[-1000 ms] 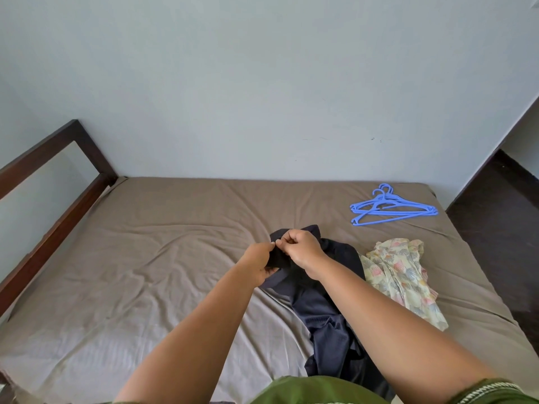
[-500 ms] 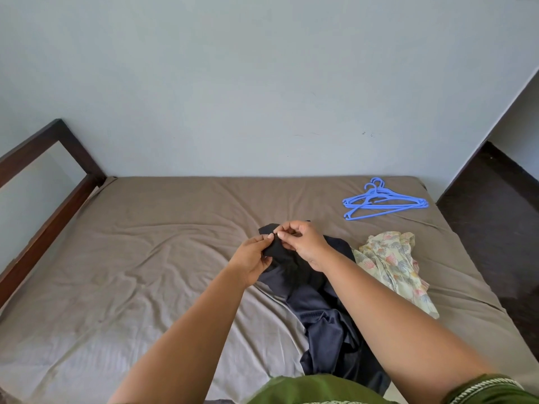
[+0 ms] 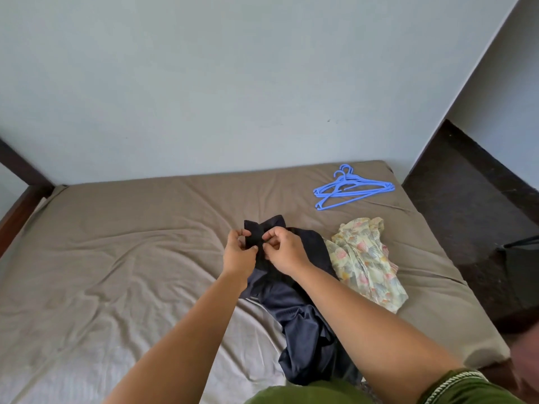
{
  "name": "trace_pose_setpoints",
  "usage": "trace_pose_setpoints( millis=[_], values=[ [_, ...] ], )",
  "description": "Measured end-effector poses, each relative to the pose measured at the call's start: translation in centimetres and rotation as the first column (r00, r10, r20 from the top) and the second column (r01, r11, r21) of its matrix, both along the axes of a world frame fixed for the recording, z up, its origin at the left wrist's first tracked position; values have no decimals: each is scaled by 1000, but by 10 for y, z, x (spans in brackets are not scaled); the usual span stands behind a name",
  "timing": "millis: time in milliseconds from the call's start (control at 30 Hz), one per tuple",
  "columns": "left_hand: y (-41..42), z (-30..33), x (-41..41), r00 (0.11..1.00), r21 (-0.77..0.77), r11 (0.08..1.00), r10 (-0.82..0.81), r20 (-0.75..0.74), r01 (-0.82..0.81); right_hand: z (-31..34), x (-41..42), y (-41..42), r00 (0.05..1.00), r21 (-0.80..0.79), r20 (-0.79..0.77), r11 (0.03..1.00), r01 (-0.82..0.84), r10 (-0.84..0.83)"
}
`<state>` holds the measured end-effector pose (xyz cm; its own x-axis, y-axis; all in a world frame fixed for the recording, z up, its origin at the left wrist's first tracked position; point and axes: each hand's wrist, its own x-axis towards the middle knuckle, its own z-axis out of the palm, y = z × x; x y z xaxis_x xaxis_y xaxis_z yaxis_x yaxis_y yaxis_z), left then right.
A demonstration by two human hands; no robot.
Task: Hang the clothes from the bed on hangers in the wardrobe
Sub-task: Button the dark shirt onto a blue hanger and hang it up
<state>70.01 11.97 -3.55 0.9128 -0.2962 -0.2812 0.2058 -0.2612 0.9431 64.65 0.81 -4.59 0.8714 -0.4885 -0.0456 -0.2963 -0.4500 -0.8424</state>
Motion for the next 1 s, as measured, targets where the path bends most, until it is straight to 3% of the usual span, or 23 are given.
trace_pose_setpoints(
  millis=[67, 133, 233, 267, 300, 433, 567, 700, 833, 1000],
  values=[
    [-10, -7, -2, 982, 258, 966, -50, 183, 1, -9, -5, -12, 999, 8, -23, 999, -44, 44],
    [-11, -19, 6, 963, 510, 858, -87, 256, -58, -16, -9, -32, 995, 8, -53, 997, -82, 83],
    [-5, -45, 24, 991, 849, 519, -33, 130, -94, -31, -17, -79, 994, -15, -112, 1000, -20, 18],
    [-7, -53, 27, 996, 890, 451, -5, 87, -75, -37, -20, -97, 991, -19, -132, 1000, 21, -23],
    [-12, -60, 27, 999, 897, 439, 5, 53, -50, -44, -23, -114, 987, -29, -150, 998, 58, -62],
    [-68, -82, 14, 968, 833, 532, -250, -17, 152, -73, -22, -173, 959, -36, -232, 986, 160, -164],
    [-149, -97, 14, 885, 725, 624, -464, 44, 291, -102, 0, -228, 953, -95, -256, 986, 141, -160],
    [-230, -133, 42, 883, 603, 718, -467, 46, 348, -158, 45, -285, 936, -179, -327, 981, 74, -131],
    [-263, -169, 60, 849, 609, 696, -524, 67, 381, -199, 86, -320, 915, -226, -383, 973, 41, -127],
    [-291, -256, 102, 865, 583, 728, -495, 82, 362, -290, 145, -374, 856, -369, -513, 917, -149, -67]
  ],
)
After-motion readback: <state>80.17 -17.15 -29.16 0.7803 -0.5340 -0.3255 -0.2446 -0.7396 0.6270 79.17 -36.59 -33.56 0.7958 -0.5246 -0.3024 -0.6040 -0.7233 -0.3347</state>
